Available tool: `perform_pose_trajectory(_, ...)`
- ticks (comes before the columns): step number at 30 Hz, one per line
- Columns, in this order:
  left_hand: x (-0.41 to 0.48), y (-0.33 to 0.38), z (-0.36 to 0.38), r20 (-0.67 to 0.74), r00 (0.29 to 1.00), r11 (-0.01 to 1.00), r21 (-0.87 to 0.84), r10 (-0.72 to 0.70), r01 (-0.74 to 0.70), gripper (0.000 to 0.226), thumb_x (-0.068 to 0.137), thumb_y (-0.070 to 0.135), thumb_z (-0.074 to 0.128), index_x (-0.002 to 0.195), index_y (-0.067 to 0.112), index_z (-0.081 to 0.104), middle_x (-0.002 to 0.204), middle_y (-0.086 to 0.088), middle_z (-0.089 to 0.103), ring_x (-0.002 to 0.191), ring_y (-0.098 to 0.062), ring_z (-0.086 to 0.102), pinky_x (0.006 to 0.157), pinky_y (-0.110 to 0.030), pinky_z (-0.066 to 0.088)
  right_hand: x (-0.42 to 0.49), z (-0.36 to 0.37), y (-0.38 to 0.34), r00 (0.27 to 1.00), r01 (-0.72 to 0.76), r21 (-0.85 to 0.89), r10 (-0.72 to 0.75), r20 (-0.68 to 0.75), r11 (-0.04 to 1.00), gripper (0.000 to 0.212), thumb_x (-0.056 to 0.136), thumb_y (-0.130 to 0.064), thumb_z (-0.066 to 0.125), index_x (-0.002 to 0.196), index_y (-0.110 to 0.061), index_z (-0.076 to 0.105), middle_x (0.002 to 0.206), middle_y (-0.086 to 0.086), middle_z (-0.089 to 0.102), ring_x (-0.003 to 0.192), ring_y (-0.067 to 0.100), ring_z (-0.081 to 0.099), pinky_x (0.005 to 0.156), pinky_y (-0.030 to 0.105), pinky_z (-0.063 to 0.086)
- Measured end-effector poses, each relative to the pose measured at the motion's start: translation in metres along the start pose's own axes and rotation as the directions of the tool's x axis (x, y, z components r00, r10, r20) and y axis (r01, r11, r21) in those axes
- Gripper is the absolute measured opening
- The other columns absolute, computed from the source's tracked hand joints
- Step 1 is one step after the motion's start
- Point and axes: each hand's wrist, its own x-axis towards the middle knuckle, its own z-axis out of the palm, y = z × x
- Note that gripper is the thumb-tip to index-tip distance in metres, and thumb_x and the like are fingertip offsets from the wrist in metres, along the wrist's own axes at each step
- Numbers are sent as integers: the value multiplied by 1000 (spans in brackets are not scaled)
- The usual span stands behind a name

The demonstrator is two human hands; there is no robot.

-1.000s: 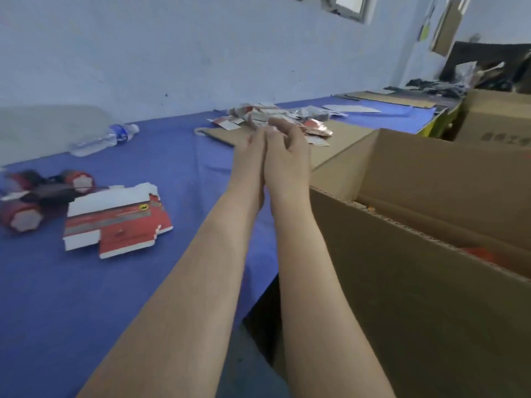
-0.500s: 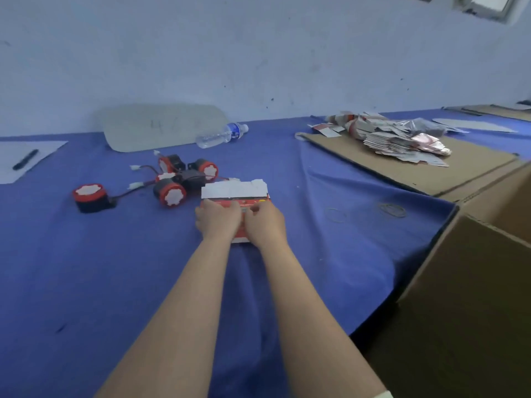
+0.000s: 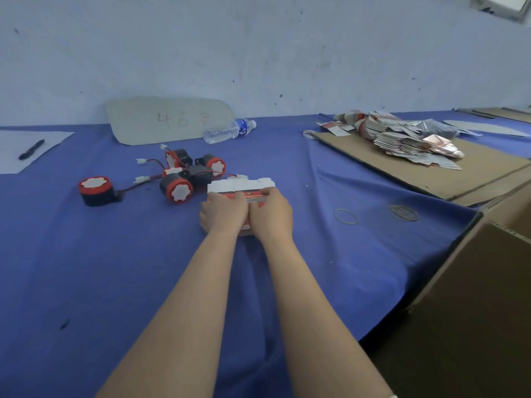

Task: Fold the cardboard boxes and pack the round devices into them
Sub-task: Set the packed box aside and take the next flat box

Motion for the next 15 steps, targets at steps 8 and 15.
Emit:
perform_pose_trajectory(8, -3, 13, -7, -72, 995, 960, -265, 74, -91, 57, 95, 24, 42, 146, 5, 25, 145, -18, 33, 126, -35, 44, 101, -41, 41, 8, -9, -4, 986, 77, -34, -81, -144, 996, 67, 89, 0, 44, 149, -16, 20, 153, 11, 22, 132, 30, 31, 101, 34, 31)
perform_pose_trajectory(15, 9, 19, -45, -328, 924, 880, -356, 196, -313, 44, 96, 22, 45, 135, 3, 36, 134, -15, 45, 122, -31, 46, 102, -30, 35, 17, 12, -30, 961, 216, 46, -203, -189, 975, 59, 85, -4, 45, 143, -15, 36, 132, 6, 51, 122, 28, 44, 103, 41, 36)
